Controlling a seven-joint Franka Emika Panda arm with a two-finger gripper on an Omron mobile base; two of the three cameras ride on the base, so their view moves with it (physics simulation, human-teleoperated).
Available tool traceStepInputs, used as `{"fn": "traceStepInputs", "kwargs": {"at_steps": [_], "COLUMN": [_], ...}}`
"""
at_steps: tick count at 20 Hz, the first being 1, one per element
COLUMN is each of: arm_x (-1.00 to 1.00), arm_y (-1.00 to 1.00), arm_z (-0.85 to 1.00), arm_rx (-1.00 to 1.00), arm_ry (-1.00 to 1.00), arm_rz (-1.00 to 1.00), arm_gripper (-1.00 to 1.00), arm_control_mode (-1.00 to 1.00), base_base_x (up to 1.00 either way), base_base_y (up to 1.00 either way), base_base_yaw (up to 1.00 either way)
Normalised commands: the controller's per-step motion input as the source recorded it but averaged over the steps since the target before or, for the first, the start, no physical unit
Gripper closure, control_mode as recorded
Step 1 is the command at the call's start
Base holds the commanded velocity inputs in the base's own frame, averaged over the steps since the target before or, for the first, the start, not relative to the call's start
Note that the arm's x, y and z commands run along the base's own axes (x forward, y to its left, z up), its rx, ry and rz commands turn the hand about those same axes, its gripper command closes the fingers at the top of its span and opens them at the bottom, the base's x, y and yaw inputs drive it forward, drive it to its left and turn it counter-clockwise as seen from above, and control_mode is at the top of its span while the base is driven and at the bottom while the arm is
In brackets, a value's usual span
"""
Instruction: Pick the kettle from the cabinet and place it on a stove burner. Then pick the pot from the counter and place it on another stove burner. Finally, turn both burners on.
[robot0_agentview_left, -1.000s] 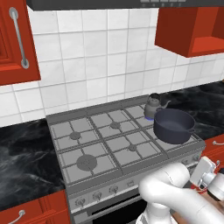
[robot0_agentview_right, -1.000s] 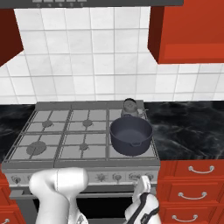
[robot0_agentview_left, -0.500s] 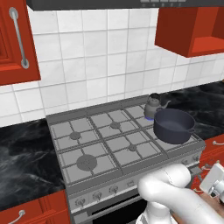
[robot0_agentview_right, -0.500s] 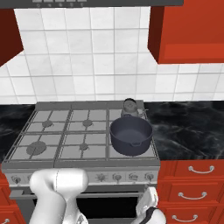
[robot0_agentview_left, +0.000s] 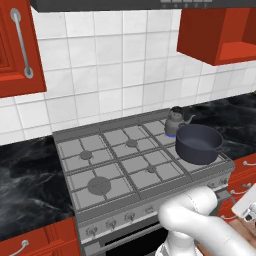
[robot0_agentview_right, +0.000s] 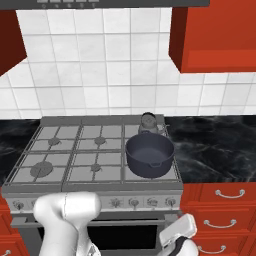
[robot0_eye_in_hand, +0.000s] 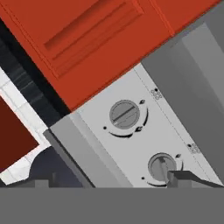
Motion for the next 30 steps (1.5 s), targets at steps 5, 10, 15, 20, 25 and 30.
{"fn": "traceStepInputs", "kwargs": {"at_steps": [5,10,15,20,25,30], "arm_x": [0.21,0.07,-0.02,-0.01,0.04,0.14], "arm_y": [-0.17,-0.01,-0.04,-0.08,0.04,0.09], "arm_z": [-0.12,-0.11,-0.15,-0.02,0.00,0.00], "arm_rx": [0.37,0.37,0.38,0.36,0.08,0.00], "arm_ry": [0.27,0.20,0.11,0.01,0.00,0.00], "arm_rz": [0.00,0.03,0.08,0.05,0.00,-0.03], "arm_gripper": [-1.00,-1.00,-1.00,-1.00,-1.00,-1.00], "arm_control_mode": [-1.00,-1.00,-1.00,-1.00,-1.00,-1.00], "base_base_x": [0.00,0.00,0.00,0.00,0.00,0.00], "base_base_y": [0.00,0.00,0.00,0.00,0.00,0.00], "base_base_yaw": [0.00,0.00,0.00,0.00,0.00,0.00]}}
